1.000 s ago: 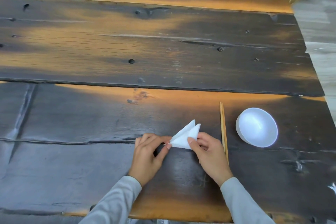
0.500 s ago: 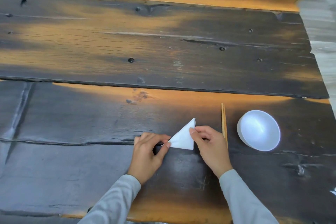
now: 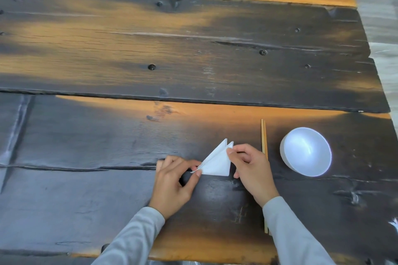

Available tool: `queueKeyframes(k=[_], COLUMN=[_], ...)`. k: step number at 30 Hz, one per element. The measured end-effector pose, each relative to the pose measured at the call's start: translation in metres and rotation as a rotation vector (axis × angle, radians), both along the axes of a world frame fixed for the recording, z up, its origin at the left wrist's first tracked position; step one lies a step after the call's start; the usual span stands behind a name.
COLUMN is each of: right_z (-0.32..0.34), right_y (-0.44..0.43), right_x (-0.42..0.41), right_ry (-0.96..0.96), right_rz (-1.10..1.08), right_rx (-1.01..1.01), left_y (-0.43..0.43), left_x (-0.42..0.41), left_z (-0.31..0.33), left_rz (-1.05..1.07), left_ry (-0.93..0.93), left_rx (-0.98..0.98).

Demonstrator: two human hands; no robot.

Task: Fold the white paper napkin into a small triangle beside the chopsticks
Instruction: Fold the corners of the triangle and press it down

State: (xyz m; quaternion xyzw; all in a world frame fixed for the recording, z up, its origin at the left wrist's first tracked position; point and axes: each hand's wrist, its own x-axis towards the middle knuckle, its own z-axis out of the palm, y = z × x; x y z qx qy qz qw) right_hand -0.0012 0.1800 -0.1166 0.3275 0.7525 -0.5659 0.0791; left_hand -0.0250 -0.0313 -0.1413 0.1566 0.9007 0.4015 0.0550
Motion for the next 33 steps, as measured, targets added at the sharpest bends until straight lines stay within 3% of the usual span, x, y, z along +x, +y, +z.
queueKeyframes(k=[27, 33], right_z=[-0.002, -0.001], right_y=[0.007, 0.008], right_x=[-0.029, -0.026], right_ry=[-0.044, -0.022], right_rz=[0.043, 0.08], right_rx=[0.033, 0.069], left_y=[-0.001, 0.005], left_x=[-0.004, 0.003], left_z=[0.009, 0.017], left_rz=[0.032, 0.012], left_ry=[-0.121, -0.082], left_rx=[0.038, -0.071])
